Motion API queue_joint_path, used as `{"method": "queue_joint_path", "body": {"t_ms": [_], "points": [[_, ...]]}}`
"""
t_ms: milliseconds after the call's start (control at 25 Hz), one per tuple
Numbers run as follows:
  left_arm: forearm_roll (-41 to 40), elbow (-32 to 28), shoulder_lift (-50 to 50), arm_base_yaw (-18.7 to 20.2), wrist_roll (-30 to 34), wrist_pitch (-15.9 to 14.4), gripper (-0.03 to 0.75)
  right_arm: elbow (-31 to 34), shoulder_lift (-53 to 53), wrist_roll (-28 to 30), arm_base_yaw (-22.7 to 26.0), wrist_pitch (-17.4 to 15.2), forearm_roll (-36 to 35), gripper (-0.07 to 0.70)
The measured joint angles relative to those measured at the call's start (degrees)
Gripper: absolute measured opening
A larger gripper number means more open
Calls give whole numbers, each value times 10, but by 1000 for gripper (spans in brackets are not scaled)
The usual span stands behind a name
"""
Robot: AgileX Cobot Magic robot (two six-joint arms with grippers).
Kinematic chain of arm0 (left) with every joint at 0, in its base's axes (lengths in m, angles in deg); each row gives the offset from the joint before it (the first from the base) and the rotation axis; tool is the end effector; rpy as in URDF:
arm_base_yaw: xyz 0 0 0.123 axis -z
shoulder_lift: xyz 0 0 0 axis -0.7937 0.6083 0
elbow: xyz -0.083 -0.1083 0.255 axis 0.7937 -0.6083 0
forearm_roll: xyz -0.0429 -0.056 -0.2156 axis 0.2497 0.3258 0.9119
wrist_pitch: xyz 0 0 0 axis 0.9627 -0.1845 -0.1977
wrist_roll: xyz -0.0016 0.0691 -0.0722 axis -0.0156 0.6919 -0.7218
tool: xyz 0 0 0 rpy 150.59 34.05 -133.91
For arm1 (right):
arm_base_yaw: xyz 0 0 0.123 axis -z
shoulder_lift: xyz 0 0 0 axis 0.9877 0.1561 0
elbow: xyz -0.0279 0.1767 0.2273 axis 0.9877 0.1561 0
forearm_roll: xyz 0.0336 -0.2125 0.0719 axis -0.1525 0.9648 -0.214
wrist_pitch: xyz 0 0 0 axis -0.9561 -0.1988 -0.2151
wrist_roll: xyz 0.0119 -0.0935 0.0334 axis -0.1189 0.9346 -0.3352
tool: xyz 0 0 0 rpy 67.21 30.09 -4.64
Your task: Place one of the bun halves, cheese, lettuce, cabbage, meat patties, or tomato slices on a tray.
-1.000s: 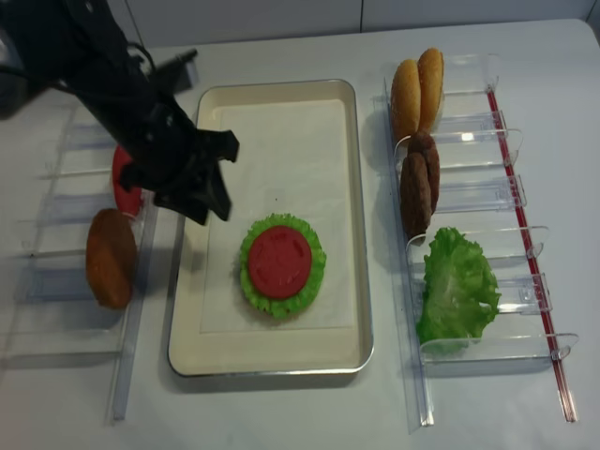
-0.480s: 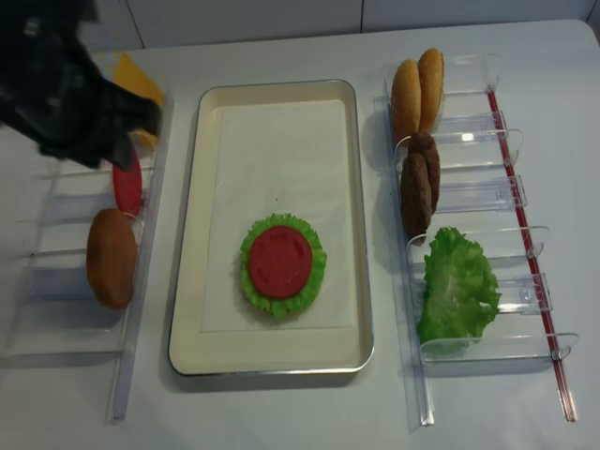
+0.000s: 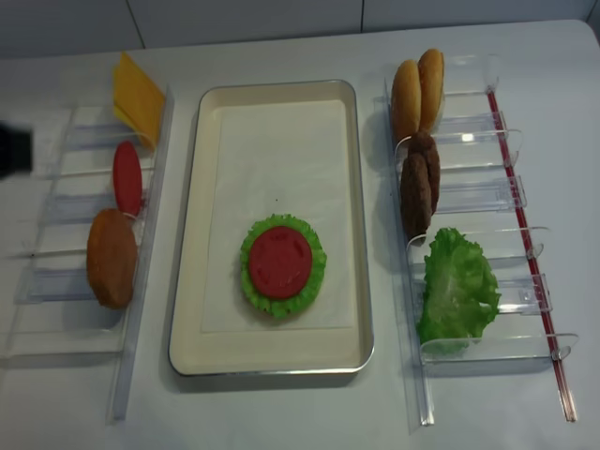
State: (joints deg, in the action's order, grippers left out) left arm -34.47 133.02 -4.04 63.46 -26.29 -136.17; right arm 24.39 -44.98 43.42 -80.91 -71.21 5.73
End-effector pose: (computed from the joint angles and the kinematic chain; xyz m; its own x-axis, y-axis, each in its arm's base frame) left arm 0.1093 -0.0115 0.4022 -0.7512 0.0545 -0.6579 0.0615 0.9980 0.0124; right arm -0.0256 0.0110 0.2495 -0.5158 0.0761 -0.8533 -0.0532 0.9913 0.1205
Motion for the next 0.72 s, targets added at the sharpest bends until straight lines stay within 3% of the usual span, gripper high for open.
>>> {"method": "queue_joint_path", "body": {"t_ms": [360,720], "points": [[3,-140,-265,0,31,-8,286,0,0,1,0,0,0,378],[49,-259,-424,0,82,-12,269,0,0,1,0,0,0,378]]}}
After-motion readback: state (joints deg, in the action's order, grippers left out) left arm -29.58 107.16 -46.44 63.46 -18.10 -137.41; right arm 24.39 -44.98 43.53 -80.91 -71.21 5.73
